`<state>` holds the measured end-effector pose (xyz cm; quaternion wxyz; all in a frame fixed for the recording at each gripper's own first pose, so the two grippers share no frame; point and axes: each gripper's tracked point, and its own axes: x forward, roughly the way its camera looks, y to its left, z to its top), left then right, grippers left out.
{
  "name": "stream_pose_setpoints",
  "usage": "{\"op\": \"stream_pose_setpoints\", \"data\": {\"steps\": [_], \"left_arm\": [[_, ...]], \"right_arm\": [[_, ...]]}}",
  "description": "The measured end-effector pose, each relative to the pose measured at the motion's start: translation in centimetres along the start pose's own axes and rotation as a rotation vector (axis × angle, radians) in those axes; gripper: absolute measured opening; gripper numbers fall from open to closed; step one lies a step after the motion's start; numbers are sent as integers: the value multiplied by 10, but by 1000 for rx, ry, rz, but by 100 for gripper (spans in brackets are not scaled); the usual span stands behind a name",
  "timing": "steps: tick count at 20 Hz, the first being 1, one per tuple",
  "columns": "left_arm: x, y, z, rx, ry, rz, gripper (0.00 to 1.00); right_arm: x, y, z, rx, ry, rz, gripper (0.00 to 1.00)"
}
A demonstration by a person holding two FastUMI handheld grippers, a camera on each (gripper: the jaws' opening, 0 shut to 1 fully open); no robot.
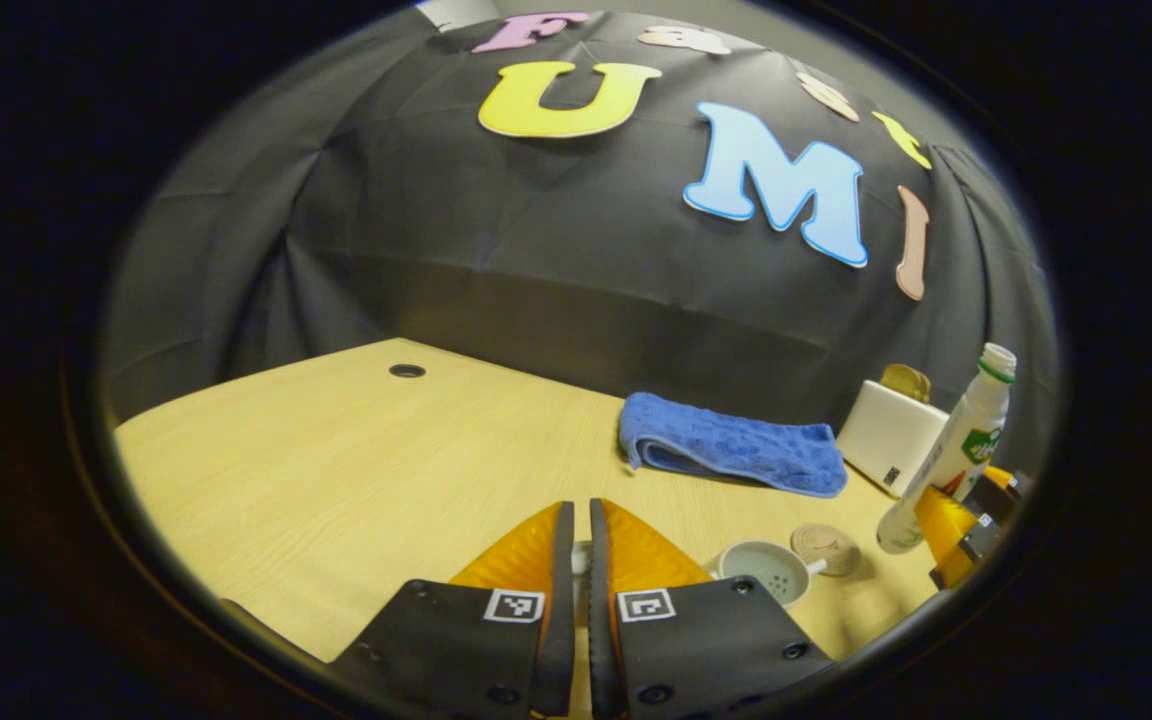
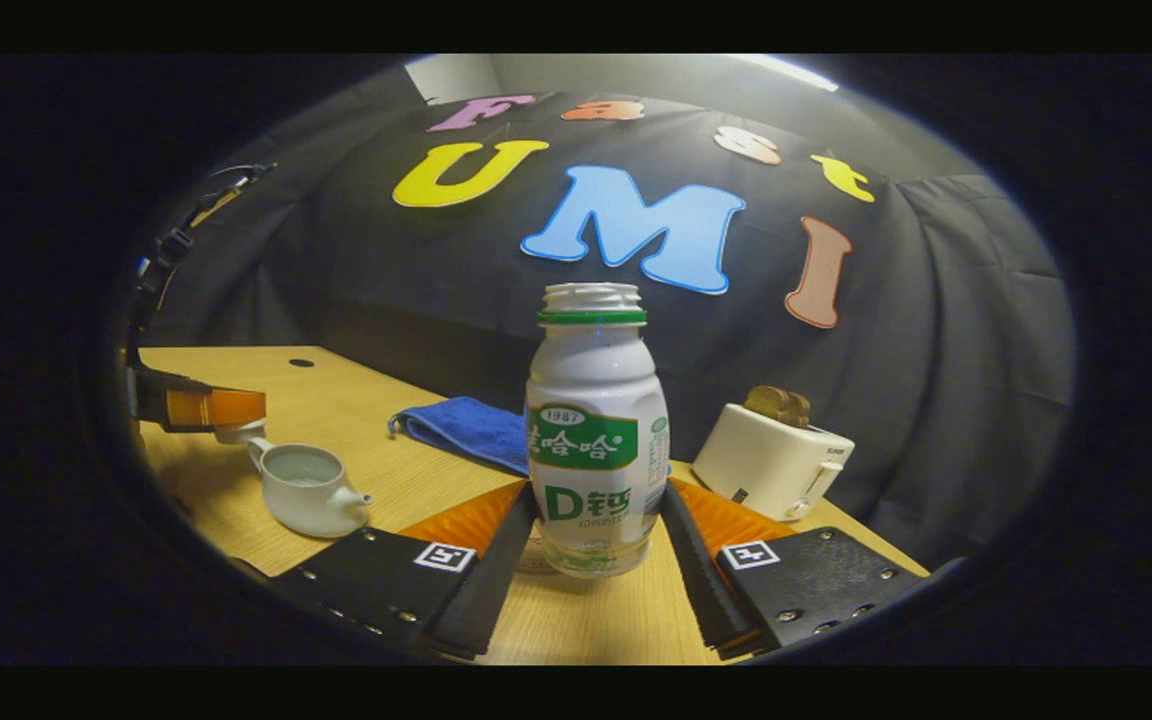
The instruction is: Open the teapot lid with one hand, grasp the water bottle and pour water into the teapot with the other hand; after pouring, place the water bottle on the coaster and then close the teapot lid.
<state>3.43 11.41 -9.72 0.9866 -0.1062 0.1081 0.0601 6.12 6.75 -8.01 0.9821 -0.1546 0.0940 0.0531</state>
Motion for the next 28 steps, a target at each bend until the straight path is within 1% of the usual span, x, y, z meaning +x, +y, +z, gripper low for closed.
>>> {"op": "stream_pose_setpoints", "data": {"steps": [1,3,4,5,7,9,10,12,13,14,15,16,17,18,20,21,22,23,24,25,27,28], "left_arm": [[-1,-1,1,6,-2,1,13],[-2,-2,5,8,-11,1,17],[-2,-4,8,4,-18,-4,13],[-4,-8,10,-1,-29,-15,17],[-7,-18,16,-9,-52,-50,17],[-9,-30,18,-2,-71,-86,10],[-10,-37,20,7,-80,-102,13],[-12,-51,22,33,-97,-135,13],[-14,-58,23,52,-107,-151,17],[-15,-66,24,71,-116,-166,13],[-16,-72,24,89,-124,-177,13],[-17,-78,24,105,-129,-185,17],[-16,-85,23,120,-132,-198,13],[-16,-91,23,131,-132,-211,17],[-17,-105,17,160,-132,-235,17],[-16,-110,15,184,-128,-239,17],[-14,-112,13,200,-128,-234,10],[-14,-112,13,212,-132,-232,13],[-14,-115,14,214,-134,-235,13],[-15,-117,13,210,-137,-243,17],[-15,-124,12,204,-138,-264,17],[-15,-124,12,217,-136,-258,16]], "right_arm": [[-1,0,0,3,0,1,75],[-1,-1,-1,9,0,3,75],[-2,-2,-1,13,0,5,75],[-3,-3,0,17,-2,6,75],[-5,-6,2,23,-8,5,75],[-8,-7,3,31,-15,1,75],[-9,-8,3,38,-17,0,75],[-9,-10,3,51,-16,2,75],[-10,-11,4,57,-15,1,75],[-9,-11,4,61,-13,1,75],[-10,-11,4,65,-12,3,75],[-10,-12,4,68,-11,4,75],[-10,-11,3,70,-9,7,75],[-9,-11,3,71,-8,10,75],[-9,-13,3,72,-7,10,75],[-9,-13,3,78,-8,11,75],[-10,-14,5,80,-9,11,75],[-10,-15,4,80,-10,10,75],[-11,-15,4,81,-10,9,75],[-10,-15,4,82,-9,9,75],[-10,-15,5,87,-7,12,75],[-10,-16,4,89,-7,14,75]]}}
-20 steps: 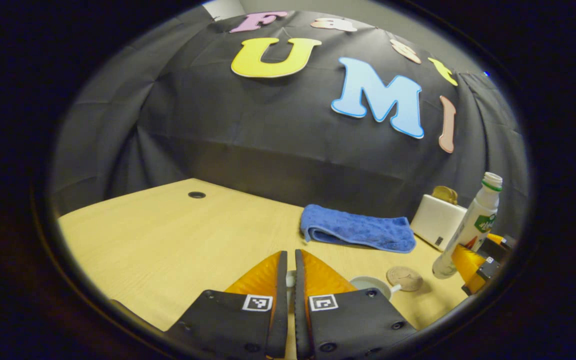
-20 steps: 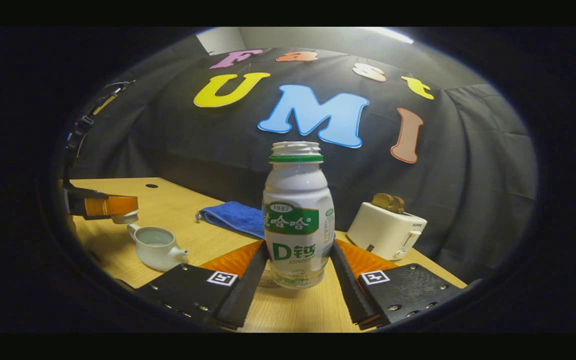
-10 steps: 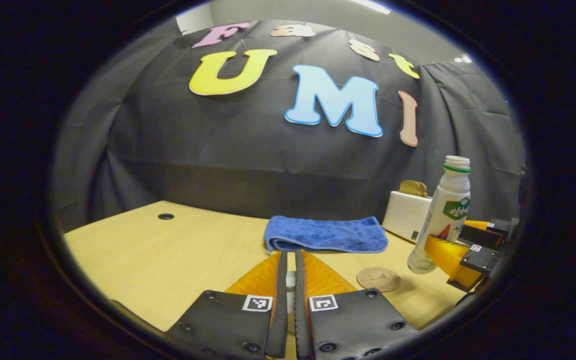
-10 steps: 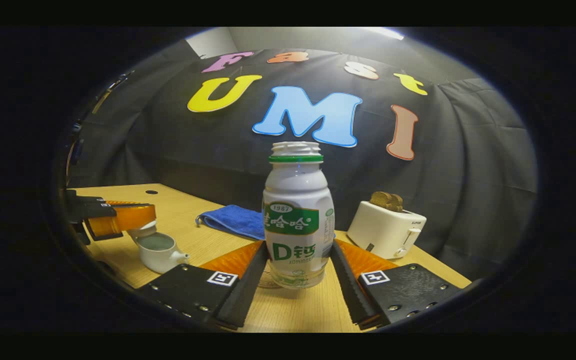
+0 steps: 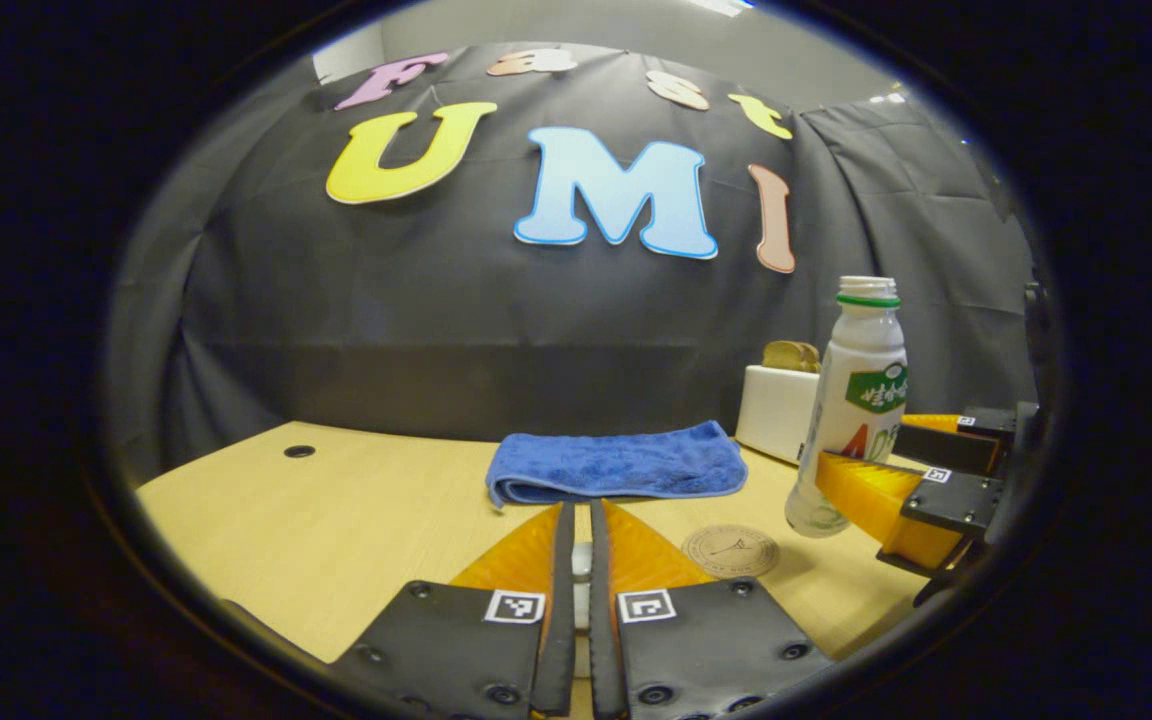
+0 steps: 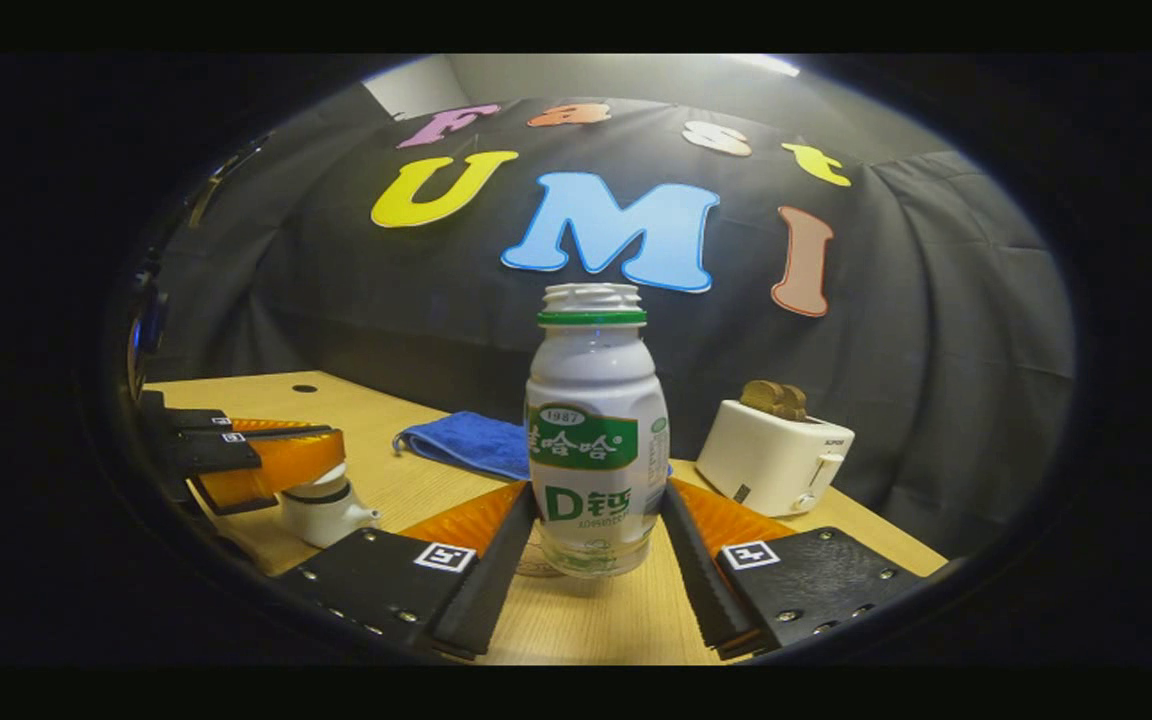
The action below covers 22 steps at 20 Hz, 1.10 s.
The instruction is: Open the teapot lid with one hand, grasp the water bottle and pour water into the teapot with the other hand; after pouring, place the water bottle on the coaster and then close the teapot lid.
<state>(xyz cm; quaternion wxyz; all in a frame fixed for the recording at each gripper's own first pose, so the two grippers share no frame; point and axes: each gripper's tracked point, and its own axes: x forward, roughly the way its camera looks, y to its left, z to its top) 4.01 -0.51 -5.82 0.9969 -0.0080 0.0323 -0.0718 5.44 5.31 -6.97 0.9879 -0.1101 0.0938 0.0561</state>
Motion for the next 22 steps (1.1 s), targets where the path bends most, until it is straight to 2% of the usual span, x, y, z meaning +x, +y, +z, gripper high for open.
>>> {"op": "stream_pose_setpoints", "data": {"steps": [3,4,6,8,9,13,14,15,17,18,20,21,22], "left_arm": [[2,-2,-8,32,17,7,17],[3,-1,-8,41,18,11,13],[3,-1,-9,56,22,18,17],[3,-2,-13,67,32,22,13],[5,-1,-14,72,34,25,17],[6,-2,-14,72,33,24,18],[5,-2,-12,69,25,28,29],[3,0,-9,67,17,34,31],[1,4,-5,58,5,40,31],[-1,6,-4,53,0,45,23],[-3,13,1,46,-11,61,23],[-5,15,3,41,-17,67,31],[-7,18,6,35,-24,73,30]], "right_arm": [[-1,-1,0,4,0,1,75],[-1,-1,1,4,0,1,75],[-2,-1,1,5,0,1,75],[-1,-1,0,6,3,3,75],[0,-1,-1,6,5,3,75],[-1,-2,-1,11,5,4,75],[0,-2,-1,11,6,3,75],[1,-2,-2,11,7,2,75],[0,-3,-2,15,5,-1,75],[0,-3,-1,17,3,-2,75],[-2,-4,0,27,-2,-1,75],[-2,-5,-1,36,-4,1,75],[-2,-5,-1,45,-4,7,75]]}}
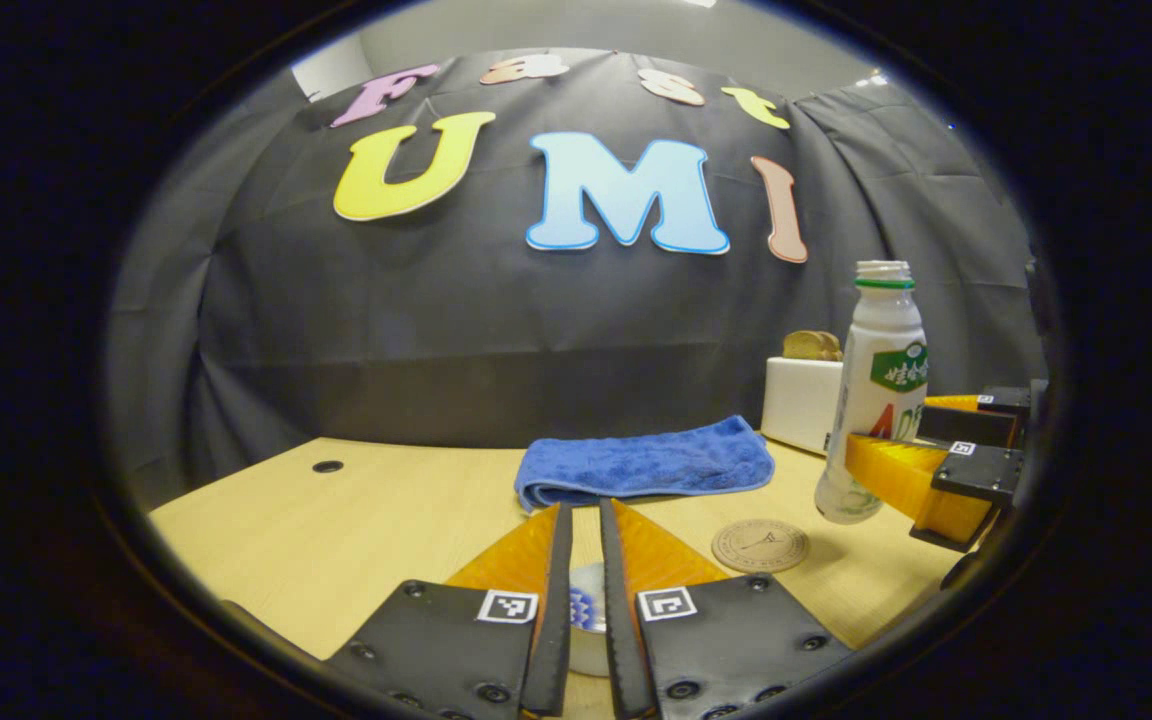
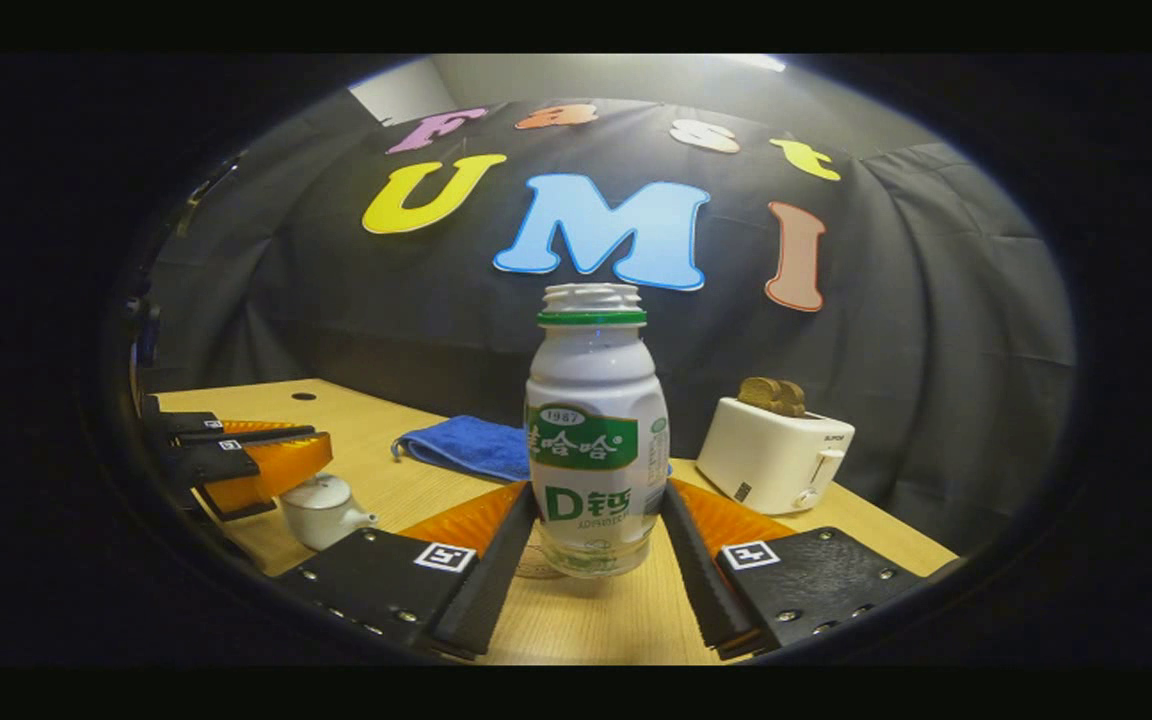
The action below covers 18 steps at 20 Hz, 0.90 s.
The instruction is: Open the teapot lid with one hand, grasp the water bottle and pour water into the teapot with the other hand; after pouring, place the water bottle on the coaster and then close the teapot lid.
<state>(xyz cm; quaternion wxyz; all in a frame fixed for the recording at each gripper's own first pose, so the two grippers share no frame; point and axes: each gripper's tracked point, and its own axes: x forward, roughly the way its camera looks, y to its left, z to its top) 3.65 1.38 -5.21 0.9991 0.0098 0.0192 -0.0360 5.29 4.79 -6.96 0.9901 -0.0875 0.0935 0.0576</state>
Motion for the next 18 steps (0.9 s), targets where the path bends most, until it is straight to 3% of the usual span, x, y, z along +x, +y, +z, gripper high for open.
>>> {"op": "stream_pose_setpoints", "data": {"steps": [2,3,4,7,8,9,10,18], "left_arm": [[-3,4,6,-14,-13,5,31],[-6,6,9,-19,-18,9,22],[-8,10,11,-23,-22,16,31],[-12,16,17,-43,-36,28,30],[-13,18,18,-52,-40,30,22],[-13,20,19,-59,-41,33,21],[-13,22,19,-64,-41,37,27],[-14,28,18,-74,-36,48,24]], "right_arm": [[0,-1,0,26,3,14,75],[0,-2,0,45,3,23,75],[1,-2,0,66,5,35,75],[3,4,-1,123,23,80,75],[2,7,-2,146,33,107,75],[4,9,-6,173,45,131,75],[5,12,-7,194,57,149,74],[24,29,-13,229,90,213,74]]}}
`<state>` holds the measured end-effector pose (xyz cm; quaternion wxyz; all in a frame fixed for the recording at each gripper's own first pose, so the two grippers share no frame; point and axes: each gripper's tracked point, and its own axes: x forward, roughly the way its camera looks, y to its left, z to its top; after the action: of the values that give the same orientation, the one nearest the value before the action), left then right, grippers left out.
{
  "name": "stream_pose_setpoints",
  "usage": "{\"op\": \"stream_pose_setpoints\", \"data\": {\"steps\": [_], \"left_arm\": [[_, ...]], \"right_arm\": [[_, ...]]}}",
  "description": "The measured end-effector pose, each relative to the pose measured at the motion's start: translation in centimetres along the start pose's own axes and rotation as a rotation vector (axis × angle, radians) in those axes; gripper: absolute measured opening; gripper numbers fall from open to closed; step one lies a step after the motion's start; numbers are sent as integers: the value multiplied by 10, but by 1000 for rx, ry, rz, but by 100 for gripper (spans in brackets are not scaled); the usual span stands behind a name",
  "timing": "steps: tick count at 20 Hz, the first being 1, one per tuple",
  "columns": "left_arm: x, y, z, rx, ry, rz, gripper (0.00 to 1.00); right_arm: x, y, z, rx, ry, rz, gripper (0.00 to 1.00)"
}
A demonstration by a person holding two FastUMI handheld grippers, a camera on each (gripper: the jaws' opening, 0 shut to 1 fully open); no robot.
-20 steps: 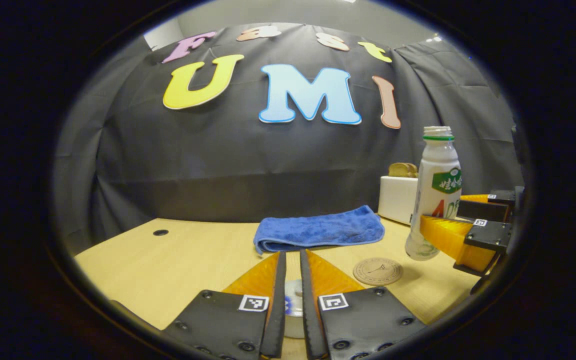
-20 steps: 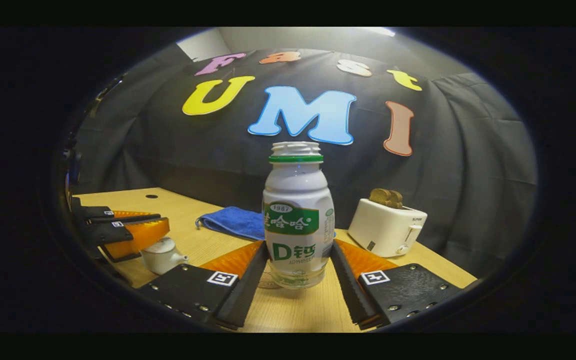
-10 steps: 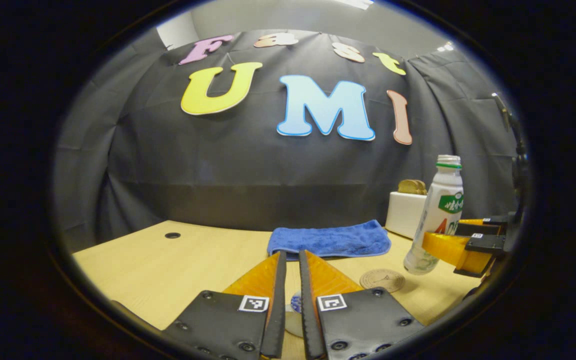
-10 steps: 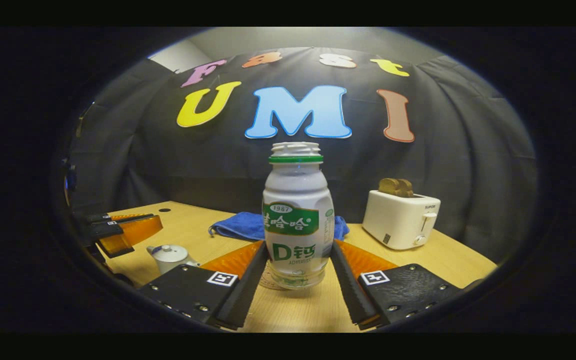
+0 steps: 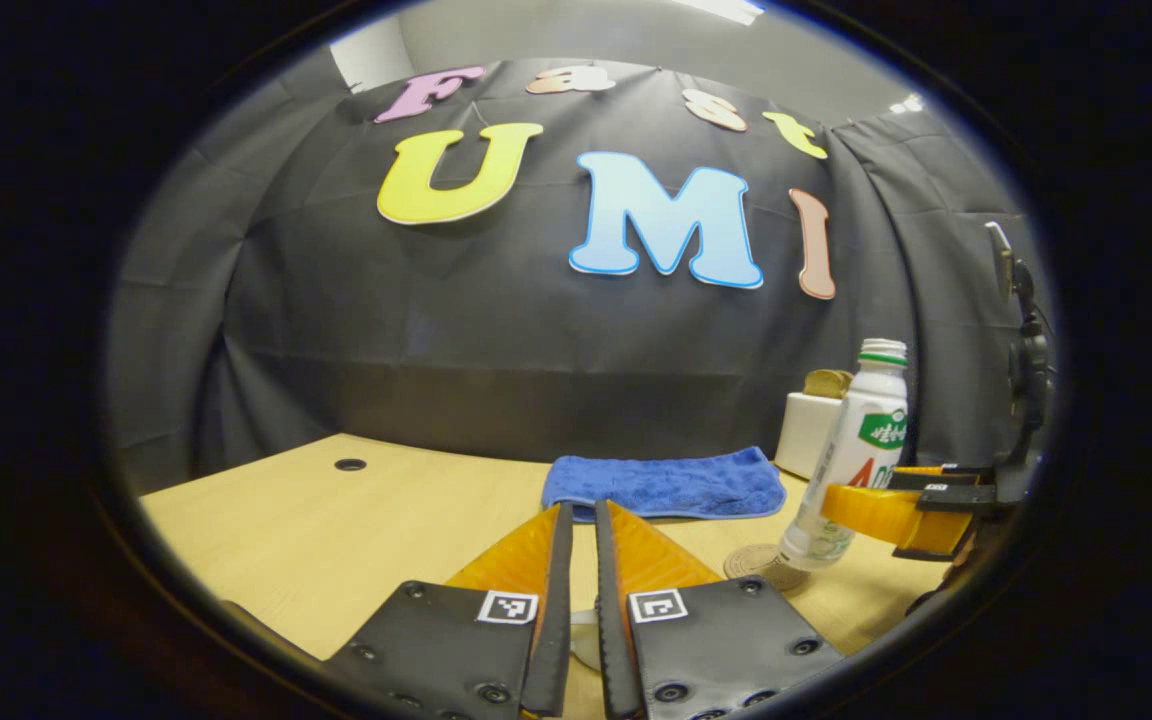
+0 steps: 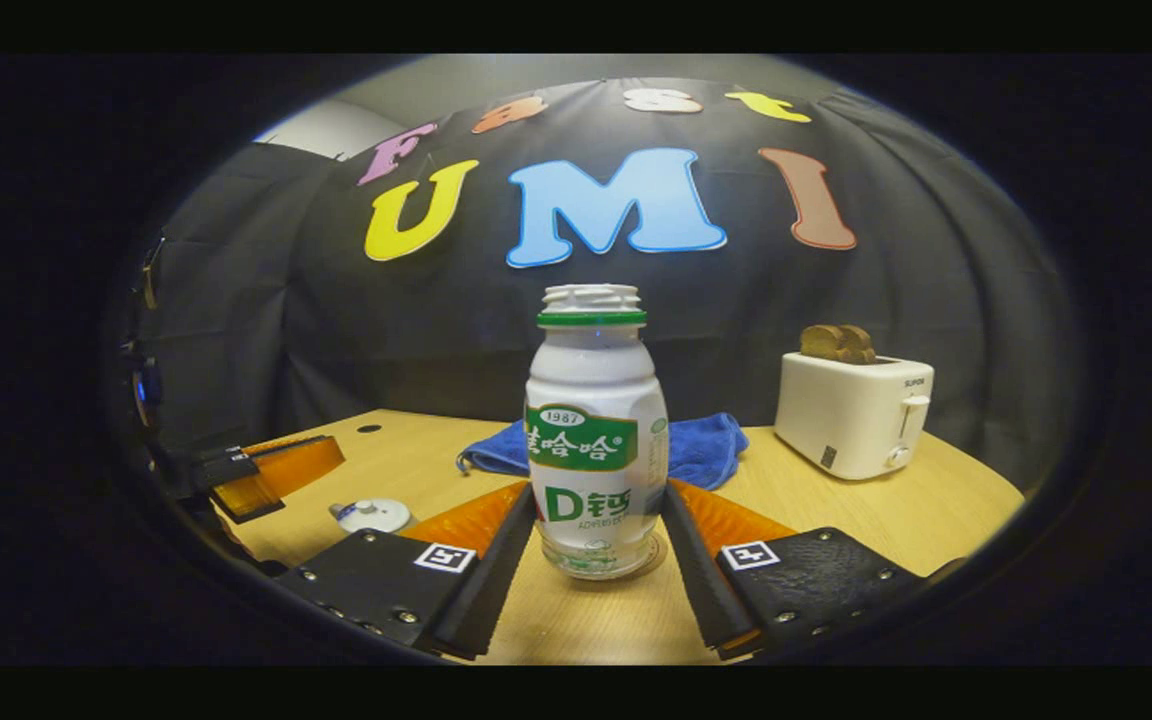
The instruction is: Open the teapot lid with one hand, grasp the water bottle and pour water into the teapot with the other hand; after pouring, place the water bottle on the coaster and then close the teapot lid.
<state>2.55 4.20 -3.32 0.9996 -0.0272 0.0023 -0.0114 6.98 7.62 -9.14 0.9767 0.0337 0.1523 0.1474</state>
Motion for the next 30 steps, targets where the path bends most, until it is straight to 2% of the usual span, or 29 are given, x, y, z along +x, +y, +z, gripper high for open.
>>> {"op": "stream_pose_setpoints", "data": {"steps": [12,21,25,30], "left_arm": [[0,15,1,-36,1,25,24],[2,13,-7,-35,23,22,24],[3,13,-8,-34,28,23,24],[4,12,-10,-36,32,20,24]], "right_arm": [[42,-6,-23,28,115,1,74],[45,-6,-23,26,101,9,75],[45,1,-29,0,120,29,78],[40,-7,-17,5,82,4,82]]}}
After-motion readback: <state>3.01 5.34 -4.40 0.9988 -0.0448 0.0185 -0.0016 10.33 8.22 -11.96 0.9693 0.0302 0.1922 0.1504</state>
